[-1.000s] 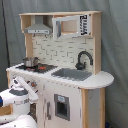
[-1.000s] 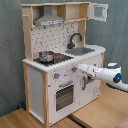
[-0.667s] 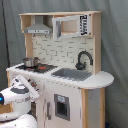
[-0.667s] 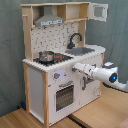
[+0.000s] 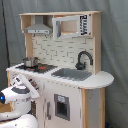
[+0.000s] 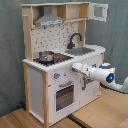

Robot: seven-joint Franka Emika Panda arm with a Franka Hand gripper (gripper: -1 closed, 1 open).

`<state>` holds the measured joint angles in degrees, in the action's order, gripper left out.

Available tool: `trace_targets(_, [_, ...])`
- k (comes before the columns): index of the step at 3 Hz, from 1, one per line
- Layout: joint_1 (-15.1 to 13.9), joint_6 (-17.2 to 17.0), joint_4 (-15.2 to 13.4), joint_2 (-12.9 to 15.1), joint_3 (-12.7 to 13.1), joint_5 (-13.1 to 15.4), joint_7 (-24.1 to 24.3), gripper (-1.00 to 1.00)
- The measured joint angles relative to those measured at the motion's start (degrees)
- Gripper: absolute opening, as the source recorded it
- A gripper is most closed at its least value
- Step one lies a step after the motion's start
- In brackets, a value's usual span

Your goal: Play with the kitchen

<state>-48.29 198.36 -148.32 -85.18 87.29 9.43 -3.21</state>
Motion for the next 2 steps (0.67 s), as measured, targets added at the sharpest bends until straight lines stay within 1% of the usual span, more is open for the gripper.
trace_targets(1, [0.0, -0.01, 0.0, 0.0, 0.0, 0.0, 0.0, -1.0])
trace_targets(2, [0.06, -0.3, 0.29, -0.15, -0.09, -0.06, -6.74, -1.0])
